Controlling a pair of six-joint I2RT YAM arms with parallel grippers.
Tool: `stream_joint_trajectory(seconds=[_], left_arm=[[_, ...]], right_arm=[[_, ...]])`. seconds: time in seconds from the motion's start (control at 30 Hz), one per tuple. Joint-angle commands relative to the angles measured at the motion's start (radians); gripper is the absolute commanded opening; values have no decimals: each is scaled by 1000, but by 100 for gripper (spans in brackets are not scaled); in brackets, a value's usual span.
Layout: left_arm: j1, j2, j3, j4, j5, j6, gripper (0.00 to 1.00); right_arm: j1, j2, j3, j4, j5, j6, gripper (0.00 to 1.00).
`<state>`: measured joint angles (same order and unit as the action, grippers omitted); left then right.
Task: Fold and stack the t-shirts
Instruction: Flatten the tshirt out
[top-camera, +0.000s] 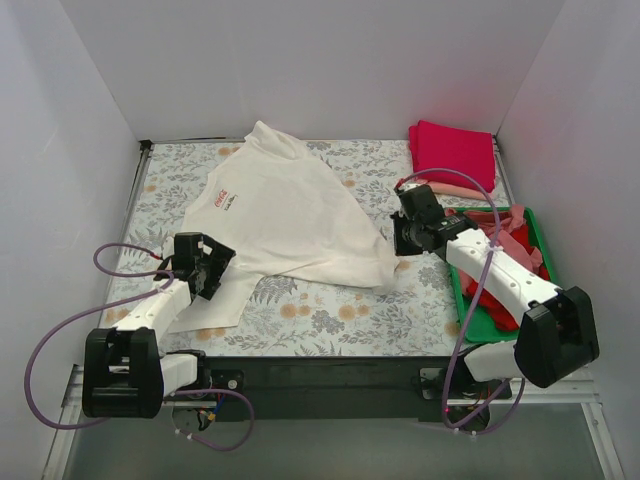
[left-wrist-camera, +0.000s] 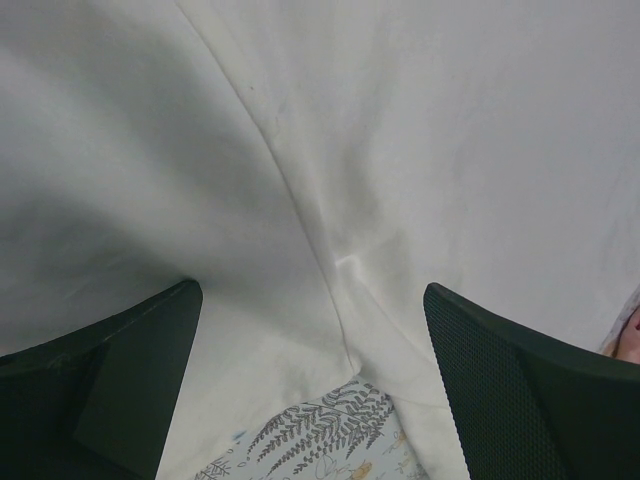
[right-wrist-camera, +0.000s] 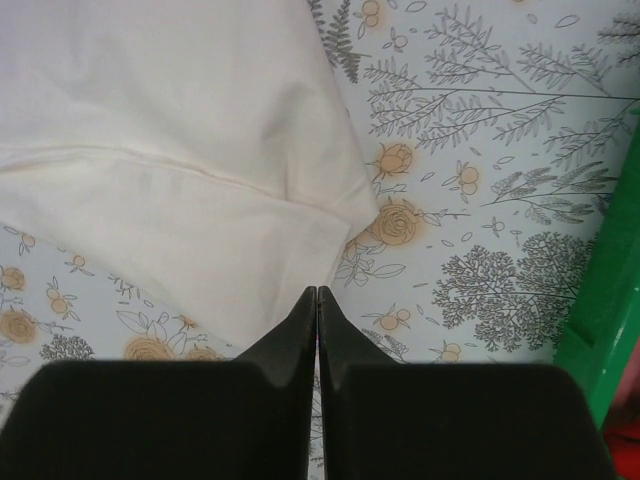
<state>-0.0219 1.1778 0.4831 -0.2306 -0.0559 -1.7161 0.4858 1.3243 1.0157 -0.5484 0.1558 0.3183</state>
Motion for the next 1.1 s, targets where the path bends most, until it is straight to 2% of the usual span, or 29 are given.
stream_joint_trajectory(seconds=[0.0, 0.13, 0.23, 0.37, 0.47, 0.63, 0.83, 0.9, 0.93, 0.97, 1.0, 1.07], left_arm=[[-3, 26, -3, -50, -54, 24, 94], [-1, 16, 0, -56, -52, 23, 95], [-3, 3, -3, -58, -42, 23, 94], [-3, -9, -5, -59, -35, 23, 95], [-3, -15, -3, -61, -28, 24, 95], [-1, -20, -1, -67, -30, 27, 95], [-1, -17, 0, -67, -36, 26, 95], [-1, -10, 0, -69, -36, 30, 95], [-3, -7, 0, -69, -36, 29, 95], [-1, -6, -1, -70, -42, 29, 95], [-3, -6, -1, -70, -44, 30, 95], [-3, -7, -1, -75, -50, 30, 95]], right_arm=[[26, 35, -4, -16, -65, -32, 8], [28, -36, -133, 4, -137, -28, 13], [28, -117, -239, 41, -275, -47, 25], [30, -186, -345, 105, -386, -35, 43], [28, -226, -408, 162, -392, -80, 57], [43, -166, -422, 258, -355, -84, 58], [54, -27, -391, 433, -257, -48, 54], [57, 25, -365, 458, -245, -42, 47], [57, 38, -353, 458, -205, -38, 39], [56, 52, -342, 449, -185, -36, 16], [56, 53, -321, 441, -167, -45, 5], [56, 38, -287, 342, -61, -57, 1]])
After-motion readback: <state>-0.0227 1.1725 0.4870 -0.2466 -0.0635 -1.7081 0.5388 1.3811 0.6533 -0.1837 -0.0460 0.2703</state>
